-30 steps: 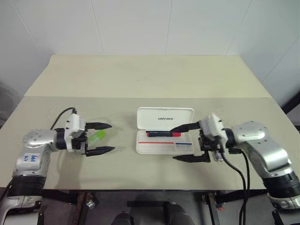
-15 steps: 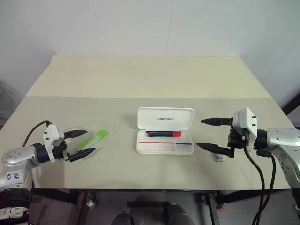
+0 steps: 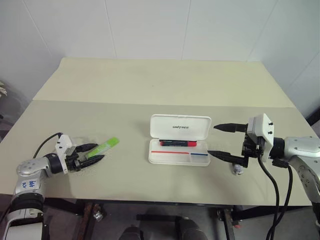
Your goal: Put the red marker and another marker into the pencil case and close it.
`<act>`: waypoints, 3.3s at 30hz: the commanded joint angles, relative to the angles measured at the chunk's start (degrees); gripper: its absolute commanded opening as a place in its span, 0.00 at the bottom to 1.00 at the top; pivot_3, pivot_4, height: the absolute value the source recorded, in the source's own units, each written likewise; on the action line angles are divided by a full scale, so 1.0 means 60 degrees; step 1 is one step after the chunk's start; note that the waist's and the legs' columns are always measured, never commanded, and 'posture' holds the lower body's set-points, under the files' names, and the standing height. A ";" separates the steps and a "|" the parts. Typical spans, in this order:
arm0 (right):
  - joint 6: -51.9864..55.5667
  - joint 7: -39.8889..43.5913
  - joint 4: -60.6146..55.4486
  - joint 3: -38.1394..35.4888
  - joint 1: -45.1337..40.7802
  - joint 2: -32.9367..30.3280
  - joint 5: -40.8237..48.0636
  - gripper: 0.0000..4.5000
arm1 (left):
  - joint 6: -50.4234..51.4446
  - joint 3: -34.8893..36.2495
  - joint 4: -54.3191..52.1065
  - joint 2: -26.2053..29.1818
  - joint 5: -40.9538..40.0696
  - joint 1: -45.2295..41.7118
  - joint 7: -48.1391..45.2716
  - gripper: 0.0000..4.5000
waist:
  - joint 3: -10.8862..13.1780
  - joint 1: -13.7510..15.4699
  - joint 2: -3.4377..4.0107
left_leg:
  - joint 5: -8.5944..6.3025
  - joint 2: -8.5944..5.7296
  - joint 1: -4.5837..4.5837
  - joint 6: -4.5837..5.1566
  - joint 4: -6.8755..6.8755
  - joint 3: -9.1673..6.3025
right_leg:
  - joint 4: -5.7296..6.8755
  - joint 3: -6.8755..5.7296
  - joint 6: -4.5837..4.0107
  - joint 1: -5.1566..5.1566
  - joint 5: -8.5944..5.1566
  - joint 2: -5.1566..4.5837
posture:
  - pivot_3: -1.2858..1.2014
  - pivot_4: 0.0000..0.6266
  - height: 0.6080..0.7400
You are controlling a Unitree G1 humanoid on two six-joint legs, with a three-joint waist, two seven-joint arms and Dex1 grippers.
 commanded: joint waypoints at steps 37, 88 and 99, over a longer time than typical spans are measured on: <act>-0.0780 -0.0151 0.0690 -0.1277 0.1851 0.0005 -0.0022 1.00 | 0.2714 -0.3059 -0.5287 -0.1669 0.0102 -0.1636 -0.0404 0.24 | -0.0004 -0.0002 -0.0008 | 0.0001 -0.0006 0.0010 0.0001 0.0009 -0.0001 | -0.0003 0.0005 0.0004 0.0023 0.0002 0.0011 | 0.52 0.24 1.00; -0.0207 -0.2719 -0.0658 -0.2015 0.4457 0.1314 -0.0054 1.00 | 0.3346 -0.3313 -0.5920 -0.2075 -0.0323 -0.1844 -0.1371 0.99 | -0.0002 -0.0008 -0.0010 | 0.0001 -0.0003 0.0089 0.0003 -0.0014 -0.0010 | -0.0052 0.0025 0.0012 0.0124 0.0004 0.0029 | 0.52 0.24 1.00; -0.0597 -0.3850 0.0034 -0.1786 0.4794 0.2638 -0.0587 1.00 | 0.2929 -0.2256 -0.5158 -0.0956 -0.0436 -0.2019 -0.1292 0.99 | -0.0003 -0.0033 -0.0011 | 0.0003 -0.0002 0.0133 0.0006 -0.0007 0.0011 | -0.0076 0.0030 0.0005 0.0168 0.0000 0.0027 | 0.52 0.24 1.00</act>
